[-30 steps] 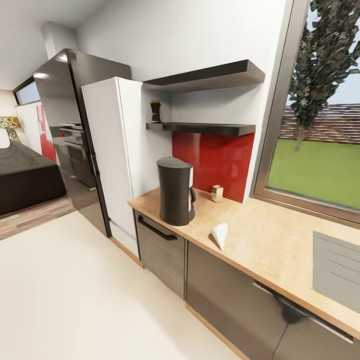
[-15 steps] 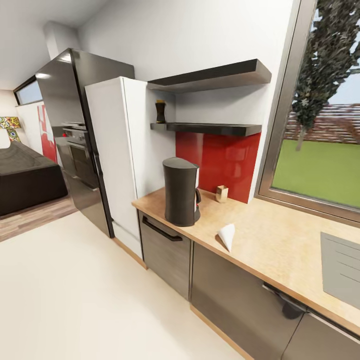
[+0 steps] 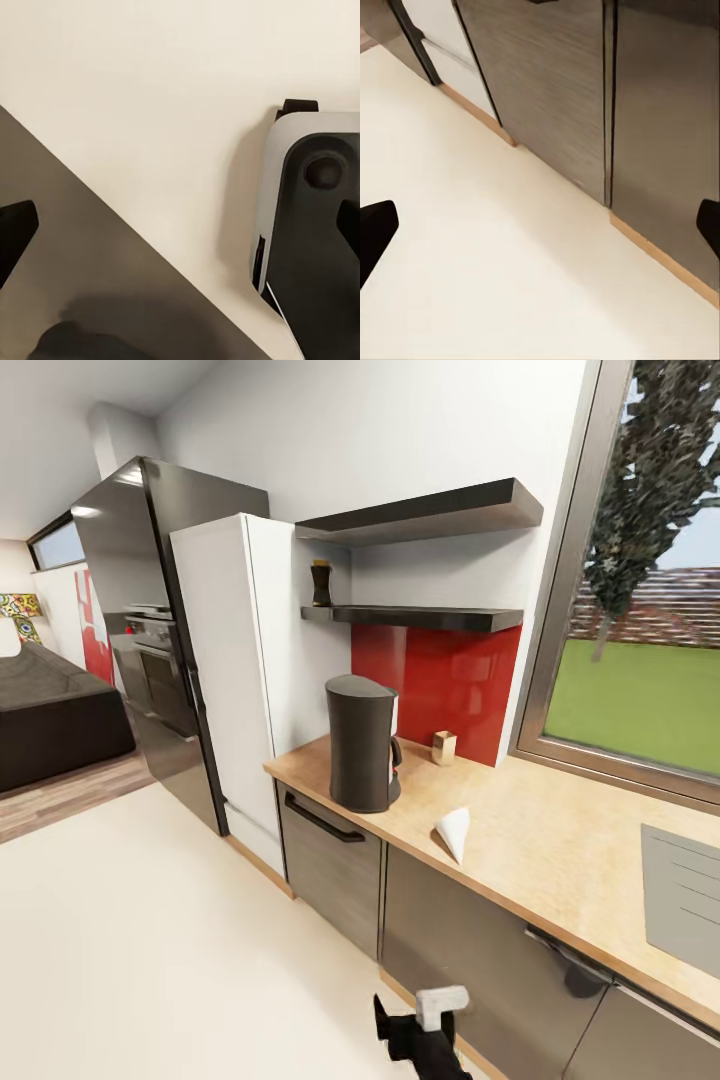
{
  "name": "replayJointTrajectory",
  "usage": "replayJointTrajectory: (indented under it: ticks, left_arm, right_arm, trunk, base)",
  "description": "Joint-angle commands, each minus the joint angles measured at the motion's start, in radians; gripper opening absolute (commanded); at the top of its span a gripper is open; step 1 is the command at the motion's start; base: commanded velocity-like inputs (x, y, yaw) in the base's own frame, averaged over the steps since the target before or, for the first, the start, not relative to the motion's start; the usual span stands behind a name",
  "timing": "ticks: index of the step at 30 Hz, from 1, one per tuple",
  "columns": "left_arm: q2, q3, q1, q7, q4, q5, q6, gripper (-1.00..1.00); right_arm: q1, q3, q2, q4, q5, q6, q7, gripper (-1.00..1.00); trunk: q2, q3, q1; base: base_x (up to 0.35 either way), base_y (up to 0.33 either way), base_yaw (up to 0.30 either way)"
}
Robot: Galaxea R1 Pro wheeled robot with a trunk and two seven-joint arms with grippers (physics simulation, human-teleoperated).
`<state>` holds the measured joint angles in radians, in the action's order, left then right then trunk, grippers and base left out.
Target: Set up a coffee station on the kitchen countertop: keep the coffee maker on the countertop, move the bottle of coffee from the kitchen shelf to the counter next to the coffee maker, place a paper coffee filter on top of the coffee maker, put the saucer next to the coffee maker with the coffee cup on the saucer, and place the electric kettle next to the coffee maker.
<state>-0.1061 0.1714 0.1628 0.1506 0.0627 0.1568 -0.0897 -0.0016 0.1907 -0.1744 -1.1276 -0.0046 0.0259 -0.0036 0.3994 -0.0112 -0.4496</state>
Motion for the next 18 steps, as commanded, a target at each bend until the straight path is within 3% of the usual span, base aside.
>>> replayJointTrajectory:
  ticks: [1, 5, 7, 8, 13, 18]
  left_arm:
    - [0.000, 0.008, 0.000, 0.001, 0.002, 0.010, -0.005, 1.00]
    - [0.001, 0.008, 0.000, 0.001, 0.002, 0.011, -0.005, 1.00]
    - [0.002, 0.008, 0.000, 0.001, 0.002, 0.013, -0.005, 1.00]
    - [0.002, 0.008, 0.000, 0.001, 0.002, 0.013, -0.005, 1.00]
    - [0.003, 0.007, -0.002, 0.001, 0.001, 0.013, -0.005, 1.00]
    - [0.002, 0.008, -0.002, 0.001, -0.001, 0.013, -0.008, 1.00]
  right_arm:
    - [0.000, 0.007, 0.000, -0.058, -0.001, 0.048, -0.001, 1.00]
    - [-0.007, 0.018, 0.000, -0.253, -0.001, 0.178, -0.001, 1.00]
    - [-0.051, 0.020, 0.000, -0.338, -0.002, 0.238, -0.002, 1.00]
    - [-0.066, 0.020, 0.000, -0.346, -0.002, 0.249, -0.002, 1.00]
    - [-0.267, 0.017, 0.000, -0.366, 0.000, 0.366, -0.003, 1.00]
    - [-0.401, 0.008, 0.000, -0.365, 0.002, 0.393, -0.045, 1.00]
  trunk:
    - [0.001, 0.000, 0.000]
    - [0.001, 0.000, 0.000]
    - [0.001, 0.000, 0.000]
    - [0.001, 0.000, 0.000]
    - [0.001, 0.000, 0.000]
    - [0.001, 0.000, 0.000]
  base:
    - [0.000, 0.000, 0.000]
    - [0.000, 0.000, 0.000]
    - [0.000, 0.000, 0.000]
    - [0.000, 0.000, 0.000]
    - [0.000, 0.000, 0.000]
    - [0.000, 0.000, 0.000]
